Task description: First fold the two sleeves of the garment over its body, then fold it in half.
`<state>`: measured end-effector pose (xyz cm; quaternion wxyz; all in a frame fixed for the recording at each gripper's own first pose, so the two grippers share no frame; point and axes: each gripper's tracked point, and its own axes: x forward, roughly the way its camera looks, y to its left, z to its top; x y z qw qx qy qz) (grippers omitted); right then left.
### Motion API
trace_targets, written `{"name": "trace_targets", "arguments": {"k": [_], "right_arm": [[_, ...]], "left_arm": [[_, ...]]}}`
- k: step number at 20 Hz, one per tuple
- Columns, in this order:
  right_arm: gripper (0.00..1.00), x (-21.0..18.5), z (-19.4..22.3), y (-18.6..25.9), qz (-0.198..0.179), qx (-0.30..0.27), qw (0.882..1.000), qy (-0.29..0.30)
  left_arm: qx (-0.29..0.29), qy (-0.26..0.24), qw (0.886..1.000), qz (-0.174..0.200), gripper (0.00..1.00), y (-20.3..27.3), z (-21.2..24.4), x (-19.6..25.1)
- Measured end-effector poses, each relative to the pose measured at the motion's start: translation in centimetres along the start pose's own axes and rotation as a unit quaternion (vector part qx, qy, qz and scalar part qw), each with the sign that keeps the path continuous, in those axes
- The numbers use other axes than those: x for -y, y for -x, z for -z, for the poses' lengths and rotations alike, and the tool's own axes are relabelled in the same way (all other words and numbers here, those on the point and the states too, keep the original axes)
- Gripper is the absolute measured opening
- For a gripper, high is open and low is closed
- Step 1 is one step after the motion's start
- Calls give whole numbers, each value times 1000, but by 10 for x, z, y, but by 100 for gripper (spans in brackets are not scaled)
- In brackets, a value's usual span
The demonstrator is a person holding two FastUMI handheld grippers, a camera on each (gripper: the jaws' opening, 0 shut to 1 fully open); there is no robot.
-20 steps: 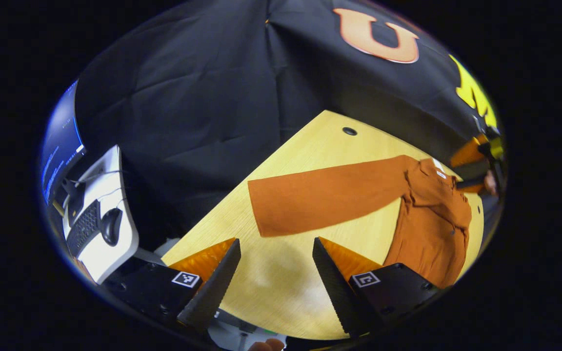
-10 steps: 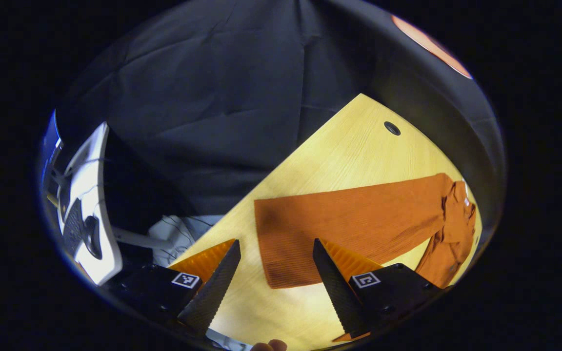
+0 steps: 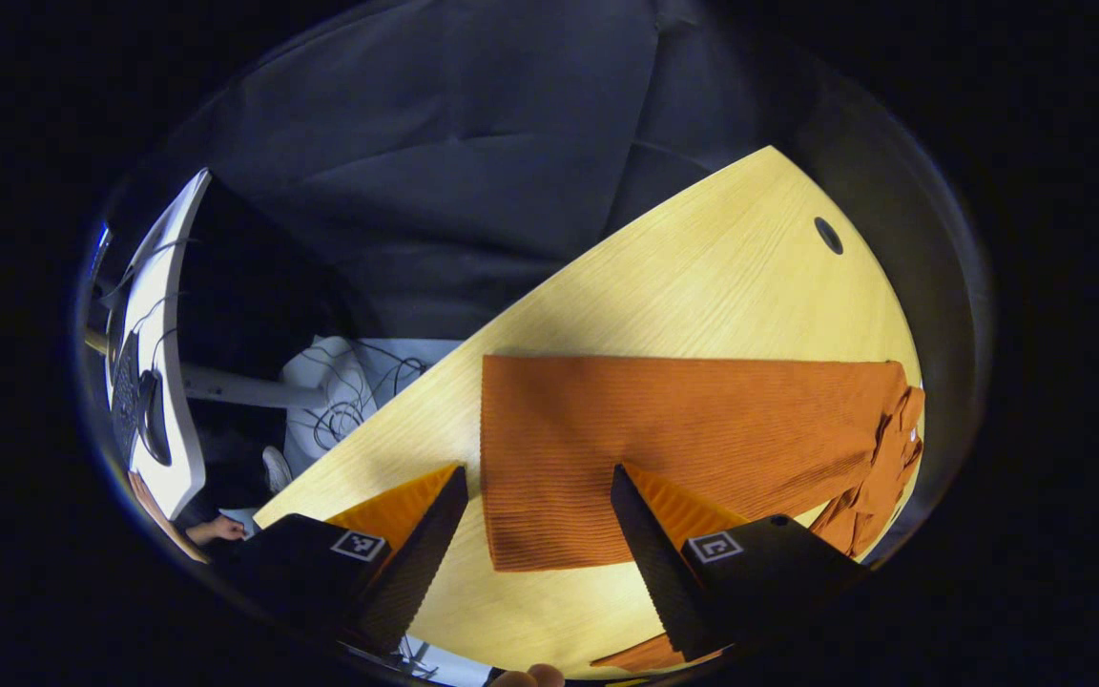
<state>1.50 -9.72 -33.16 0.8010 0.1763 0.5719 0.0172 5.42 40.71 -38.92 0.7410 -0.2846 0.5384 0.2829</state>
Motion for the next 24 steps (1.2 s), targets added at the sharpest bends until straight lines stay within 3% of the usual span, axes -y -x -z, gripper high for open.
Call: {"name": "trace_targets", "arguments": {"k": [7, 17, 18, 19, 20, 21, 22, 23, 24], "right_arm": [[98, 48, 25, 13, 9, 2, 999, -39], [98, 70, 48, 19, 11, -10, 998, -54], [98, 71, 50, 19, 12, -12, 998, -55], [98, 72, 50, 18, 11, -14, 998, -58], [98, 72, 49, 16, 11, -14, 998, -60], [98, 72, 48, 16, 9, -14, 998, -61], [94, 72, 49, 16, 8, -14, 998, -62], [94, 72, 48, 16, 8, -15, 998, -64], [98, 73, 50, 17, 8, -16, 998, -64]], "left_arm": [[-36, -13, 999, -15, 96, -2, 1, 3], [-67, -16, 998, -13, 93, -3, -2, 5], [-68, -18, 997, -12, 83, -6, 0, 7], [-70, -20, 997, -9, 86, -4, 0, 8], [-70, -19, 997, -8, 77, -5, 2, 9], [-71, -19, 997, -7, 55, -4, 1, 11], [-73, -23, 997, -6, 55, -4, 2, 13], [-75, -24, 997, -3, 47, -6, 3, 17], [-78, -25, 997, 2, 47, -6, 2, 24]]}}
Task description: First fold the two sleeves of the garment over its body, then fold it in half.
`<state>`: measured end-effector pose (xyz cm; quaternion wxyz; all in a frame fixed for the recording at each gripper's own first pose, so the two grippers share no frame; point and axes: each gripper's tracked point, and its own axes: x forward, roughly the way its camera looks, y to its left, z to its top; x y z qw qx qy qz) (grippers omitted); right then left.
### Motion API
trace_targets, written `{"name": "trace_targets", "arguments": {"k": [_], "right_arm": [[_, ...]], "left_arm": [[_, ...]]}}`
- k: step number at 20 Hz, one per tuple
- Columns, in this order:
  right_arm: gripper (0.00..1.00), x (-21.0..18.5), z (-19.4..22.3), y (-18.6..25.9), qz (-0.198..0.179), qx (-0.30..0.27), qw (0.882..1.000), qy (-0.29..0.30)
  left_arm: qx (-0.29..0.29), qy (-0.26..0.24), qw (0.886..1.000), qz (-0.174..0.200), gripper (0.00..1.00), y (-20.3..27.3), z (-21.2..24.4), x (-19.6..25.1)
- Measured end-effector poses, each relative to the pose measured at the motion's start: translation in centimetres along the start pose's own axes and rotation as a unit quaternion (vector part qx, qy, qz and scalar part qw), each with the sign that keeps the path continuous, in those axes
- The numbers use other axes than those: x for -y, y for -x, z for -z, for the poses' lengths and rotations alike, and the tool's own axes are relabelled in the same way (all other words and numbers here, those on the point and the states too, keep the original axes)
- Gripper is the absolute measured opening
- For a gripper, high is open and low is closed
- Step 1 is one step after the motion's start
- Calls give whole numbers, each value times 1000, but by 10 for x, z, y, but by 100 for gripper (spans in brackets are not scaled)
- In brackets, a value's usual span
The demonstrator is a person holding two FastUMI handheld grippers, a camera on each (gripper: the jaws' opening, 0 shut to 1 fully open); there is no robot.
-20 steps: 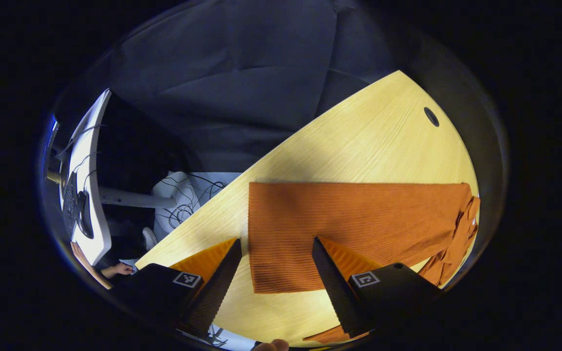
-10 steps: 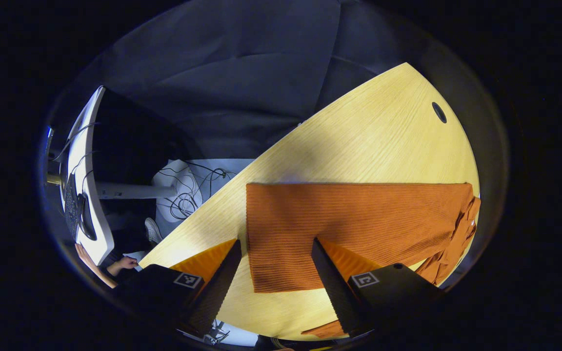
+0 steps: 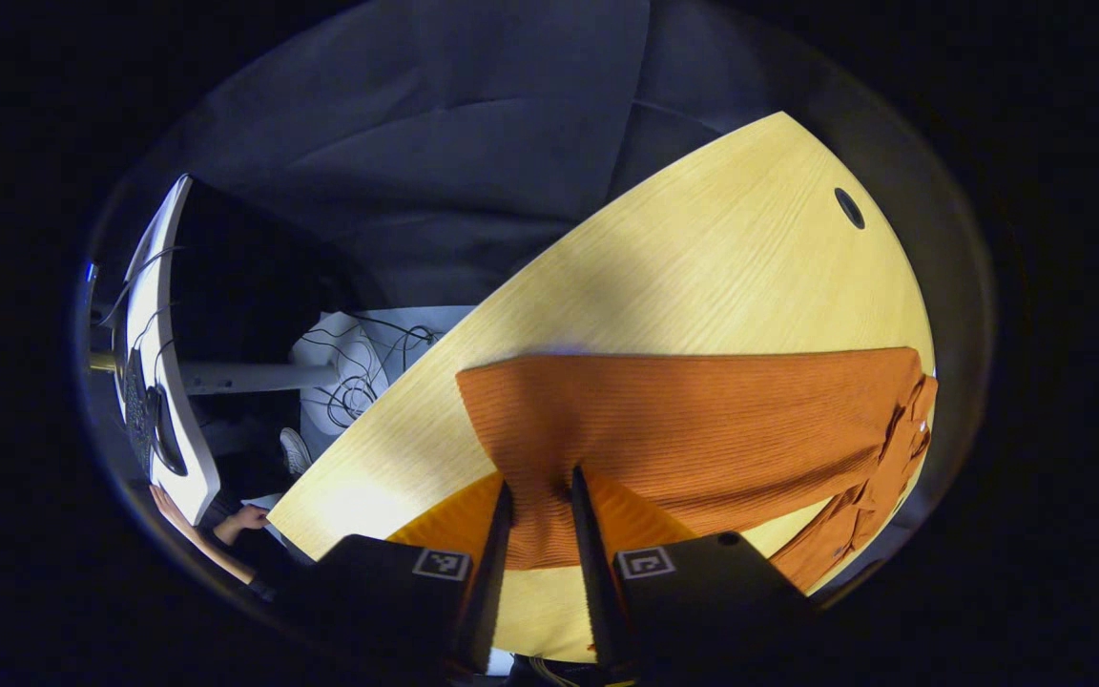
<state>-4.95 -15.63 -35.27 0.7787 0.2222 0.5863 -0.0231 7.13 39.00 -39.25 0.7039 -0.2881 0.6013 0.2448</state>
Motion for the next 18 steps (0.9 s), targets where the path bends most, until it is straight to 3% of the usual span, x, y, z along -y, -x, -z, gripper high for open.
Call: {"name": "trace_targets", "arguments": {"k": [1, 3, 4, 7, 11, 12, 14, 18], "right_arm": [[98, 0, 1, 2, 0, -2, 1000, 2], [98, -1, -1, 3, -2, 0, 1000, 5], [94, 0, -1, 4, -2, 2, 1000, 4], [98, 2, 3, 6, -5, 1, 1000, -3], [98, 18, 16, 0, 1, -6, 1000, -27], [98, 24, 20, -1, 5, -11, 1000, -26], [98, 31, 27, -4, 5, -16, 999, -32], [98, 32, 36, -5, -17, -21, 998, -55]], "left_arm": [[-3, -3, 1000, -2, 21, 1, 0, 2], [-9, -21, 1000, -15, 8, 1, 2, 3], [-12, -23, 1000, -15, 7, 1, 4, 6], [-19, -32, 999, 6, 3, 5, 9, 23], [-8, -49, 999, 18, 3, 28, 5, 39], [-6, -54, 998, 23, 7, 36, 3, 47], [-10, -72, 997, 14, 3, 55, 4, 61], [4, -126, 992, 23, 3, 97, -6, 123]]}}
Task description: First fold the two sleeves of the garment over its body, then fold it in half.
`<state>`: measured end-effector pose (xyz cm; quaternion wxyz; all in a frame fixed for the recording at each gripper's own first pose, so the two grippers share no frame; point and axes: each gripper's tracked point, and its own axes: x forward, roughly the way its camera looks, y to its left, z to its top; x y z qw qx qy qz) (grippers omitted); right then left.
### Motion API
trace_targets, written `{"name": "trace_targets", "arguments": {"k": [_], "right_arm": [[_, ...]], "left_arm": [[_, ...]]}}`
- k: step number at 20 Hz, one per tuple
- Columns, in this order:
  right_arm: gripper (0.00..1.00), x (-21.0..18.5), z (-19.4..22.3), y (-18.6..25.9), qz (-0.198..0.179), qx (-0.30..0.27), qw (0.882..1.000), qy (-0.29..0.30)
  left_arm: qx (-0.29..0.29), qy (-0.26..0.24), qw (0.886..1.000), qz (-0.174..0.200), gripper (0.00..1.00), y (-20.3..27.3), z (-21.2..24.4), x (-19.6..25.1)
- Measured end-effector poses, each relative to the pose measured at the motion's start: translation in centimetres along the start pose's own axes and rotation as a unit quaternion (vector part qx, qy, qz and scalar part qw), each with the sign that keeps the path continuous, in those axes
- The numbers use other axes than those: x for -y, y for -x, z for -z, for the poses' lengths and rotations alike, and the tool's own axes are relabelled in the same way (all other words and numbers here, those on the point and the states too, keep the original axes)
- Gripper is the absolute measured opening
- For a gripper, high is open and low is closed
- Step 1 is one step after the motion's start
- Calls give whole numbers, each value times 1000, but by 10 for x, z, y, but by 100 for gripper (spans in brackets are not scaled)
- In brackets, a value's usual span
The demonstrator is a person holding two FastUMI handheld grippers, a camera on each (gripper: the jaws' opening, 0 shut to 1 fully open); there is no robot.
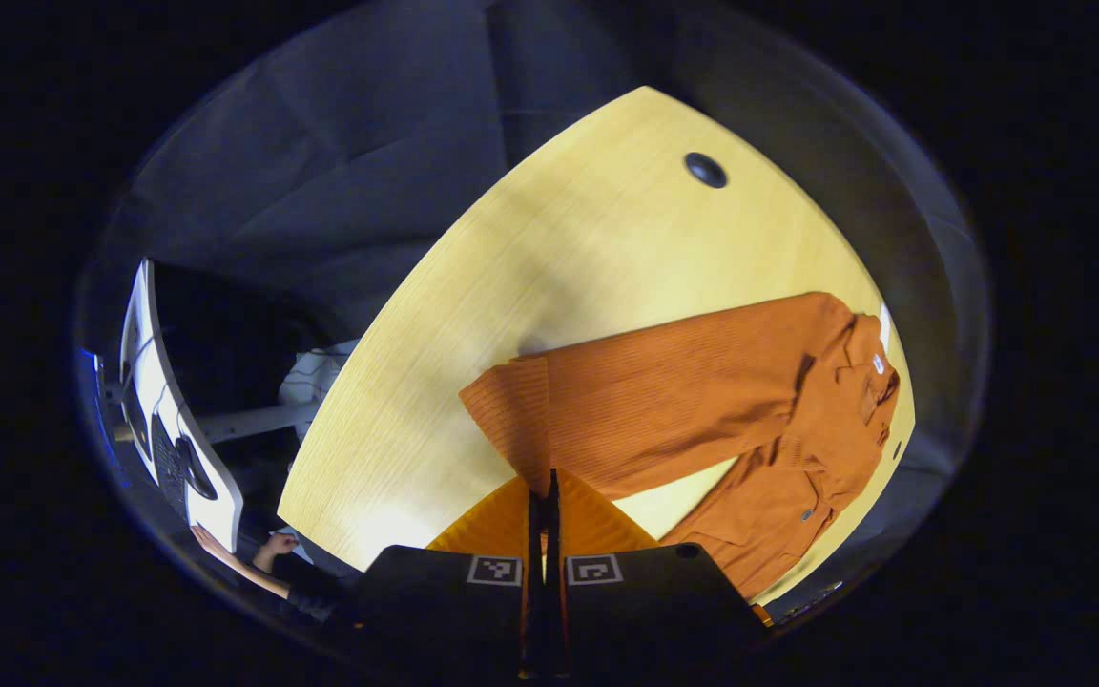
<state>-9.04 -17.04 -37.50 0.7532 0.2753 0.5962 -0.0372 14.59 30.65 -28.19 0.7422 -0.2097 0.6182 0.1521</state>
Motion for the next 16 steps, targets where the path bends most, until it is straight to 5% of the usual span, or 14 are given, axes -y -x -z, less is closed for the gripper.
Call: {"name": "trace_targets", "arguments": {"k": [6, 13, 16], "right_arm": [[95, 10, -7, 9, -35, 12, 998, -57], [98, 39, -14, 21, -32, 29, 996, -80], [94, 47, -17, 22, -35, 32, 995, -90]], "left_arm": [[28, -97, 995, 8, 3, 31, -16, 128], [23, -181, 982, 54, 3, 20, 18, 289], [22, -225, 973, 47, 3, 11, 34, 336]]}}
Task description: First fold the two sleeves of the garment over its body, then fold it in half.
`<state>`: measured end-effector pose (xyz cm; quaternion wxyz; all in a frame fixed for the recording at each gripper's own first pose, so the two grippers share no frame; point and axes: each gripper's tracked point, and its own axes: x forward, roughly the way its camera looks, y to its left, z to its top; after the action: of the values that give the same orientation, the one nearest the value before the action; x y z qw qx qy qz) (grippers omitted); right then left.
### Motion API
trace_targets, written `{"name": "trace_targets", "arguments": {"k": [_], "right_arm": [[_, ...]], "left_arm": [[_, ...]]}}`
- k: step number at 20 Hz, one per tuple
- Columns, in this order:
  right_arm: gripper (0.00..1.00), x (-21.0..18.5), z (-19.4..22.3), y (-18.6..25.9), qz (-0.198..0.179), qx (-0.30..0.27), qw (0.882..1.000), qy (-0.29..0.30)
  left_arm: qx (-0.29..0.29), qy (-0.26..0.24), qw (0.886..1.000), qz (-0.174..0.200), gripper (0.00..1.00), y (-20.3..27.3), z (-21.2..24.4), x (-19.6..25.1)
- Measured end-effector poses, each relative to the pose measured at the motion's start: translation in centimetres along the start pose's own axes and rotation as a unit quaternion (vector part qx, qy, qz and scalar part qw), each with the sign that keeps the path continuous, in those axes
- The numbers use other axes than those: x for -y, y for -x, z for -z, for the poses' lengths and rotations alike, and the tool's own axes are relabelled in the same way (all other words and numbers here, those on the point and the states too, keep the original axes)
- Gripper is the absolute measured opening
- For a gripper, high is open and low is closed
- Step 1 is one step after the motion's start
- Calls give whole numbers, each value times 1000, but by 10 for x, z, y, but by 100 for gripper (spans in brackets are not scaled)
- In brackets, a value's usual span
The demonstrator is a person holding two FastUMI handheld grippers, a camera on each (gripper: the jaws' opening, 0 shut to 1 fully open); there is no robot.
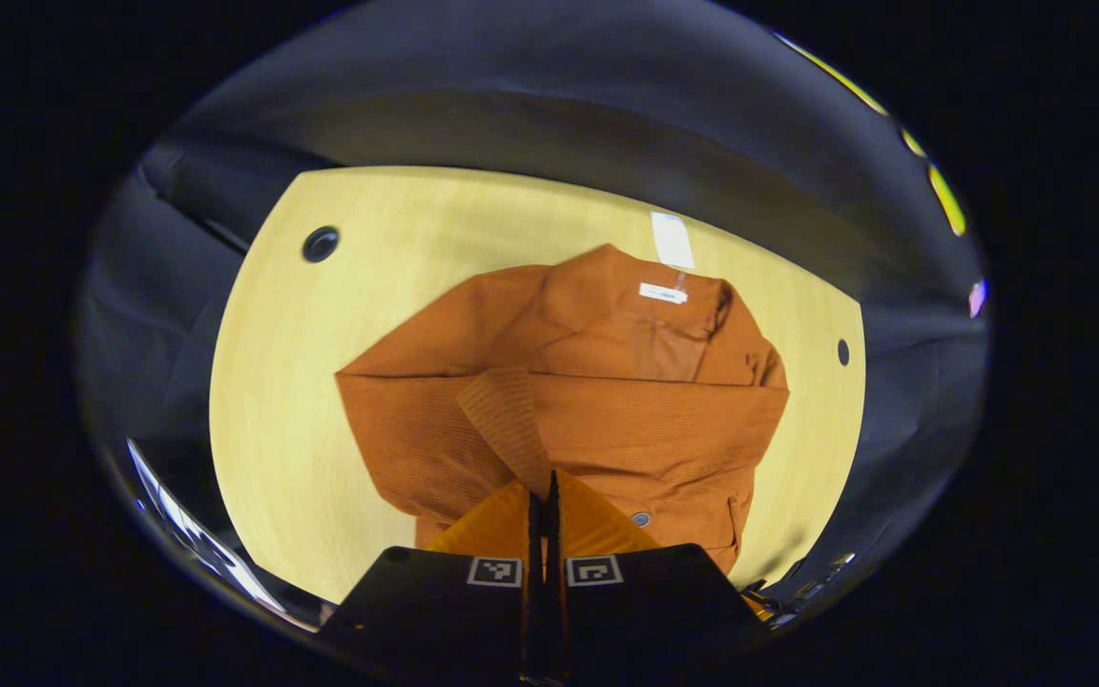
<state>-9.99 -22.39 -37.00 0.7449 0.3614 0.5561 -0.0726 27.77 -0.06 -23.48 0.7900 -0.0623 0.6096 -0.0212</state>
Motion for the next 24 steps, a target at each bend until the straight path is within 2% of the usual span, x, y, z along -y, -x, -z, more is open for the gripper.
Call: {"name": "trace_targets", "arguments": {"k": [1, 6, 8, 12, 17, 22, 24], "right_arm": [[98, 3, -2, 0, -1, 1, 1000, -5], [98, 22, -6, -4, 8, -14, 1000, -16], [98, 18, -10, -4, -3, -18, 1000, -20], [98, 19, -20, -3, 2, -22, 1000, 9], [98, 16, -31, 4, -4, -21, 1000, 12], [98, 32, -32, 9, 0, -21, 1000, 0], [94, 39, -35, 11, -1, -19, 1000, -9]], "left_arm": [[-5, -6, 1000, -2, 3, -5, 1, 13], [-15, -24, 1000, 13, 3, -20, -2, 89], [-17, -20, 1000, 13, 3, -30, 0, 120], [-24, -42, 998, 34, 3, -48, 4, 180], [-37, -31, 999, 23, 3, -85, 12, 206], [-48, -21, 999, 8, 3, -105, 14, 202], [-43, -22, 999, 13, 5, -105, 13, 208]]}}
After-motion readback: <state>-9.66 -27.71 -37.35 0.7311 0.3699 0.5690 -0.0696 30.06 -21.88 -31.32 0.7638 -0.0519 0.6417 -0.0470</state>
